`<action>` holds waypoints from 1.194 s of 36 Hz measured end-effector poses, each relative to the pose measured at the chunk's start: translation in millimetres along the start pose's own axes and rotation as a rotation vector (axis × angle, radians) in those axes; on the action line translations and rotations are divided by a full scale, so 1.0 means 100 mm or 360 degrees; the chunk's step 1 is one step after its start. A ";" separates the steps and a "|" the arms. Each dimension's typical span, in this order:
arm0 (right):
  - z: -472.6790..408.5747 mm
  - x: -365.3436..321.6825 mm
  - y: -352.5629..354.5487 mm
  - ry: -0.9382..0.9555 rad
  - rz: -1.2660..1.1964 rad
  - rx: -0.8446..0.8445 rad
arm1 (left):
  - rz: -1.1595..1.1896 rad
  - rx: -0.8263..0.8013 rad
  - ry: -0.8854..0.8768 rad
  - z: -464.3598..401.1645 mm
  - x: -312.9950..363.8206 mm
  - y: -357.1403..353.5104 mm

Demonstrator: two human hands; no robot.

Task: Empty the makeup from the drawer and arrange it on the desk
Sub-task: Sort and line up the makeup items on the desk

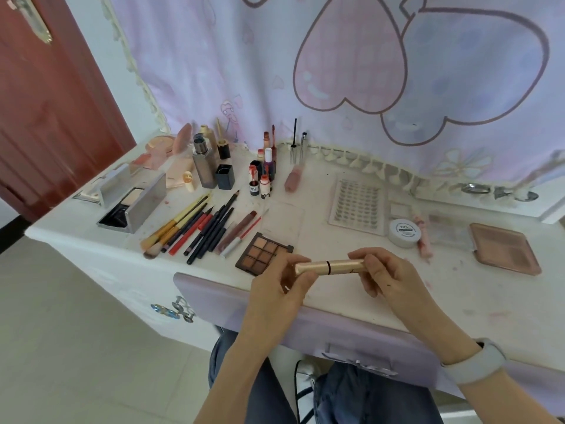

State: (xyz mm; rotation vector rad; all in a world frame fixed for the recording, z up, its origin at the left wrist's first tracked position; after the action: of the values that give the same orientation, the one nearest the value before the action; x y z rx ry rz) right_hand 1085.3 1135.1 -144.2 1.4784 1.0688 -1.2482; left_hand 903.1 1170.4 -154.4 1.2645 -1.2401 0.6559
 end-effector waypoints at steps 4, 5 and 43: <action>-0.02 -0.06 0.07 0.0066 0.0031 -0.0042 | -0.0138 -0.0024 0.0075 0.01 -0.03 0.00; -0.04 -0.07 0.08 0.0081 0.0050 -0.0047 | -0.0151 -0.0039 0.0061 0.01 -0.01 0.01; -0.30 -0.55 0.10 0.0309 -0.0406 -0.0090 | -0.0269 -0.0196 -0.0205 -0.41 0.59 -0.15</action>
State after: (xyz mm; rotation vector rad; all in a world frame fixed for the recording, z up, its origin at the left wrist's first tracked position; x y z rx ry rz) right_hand 1095.1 1158.8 -85.7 1.4762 1.4471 -1.2536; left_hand 946.0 1190.0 -98.2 1.3075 -1.2427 0.3754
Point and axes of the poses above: each hand's wrist, its own z-axis away from the middle knuckle, its own y-axis out of the back of the hand, x = y × z, the point moved 4 cm from there along -z, towards the middle knuckle, and after that the axes turned 6 degrees about -z, right-handed, at the moved point
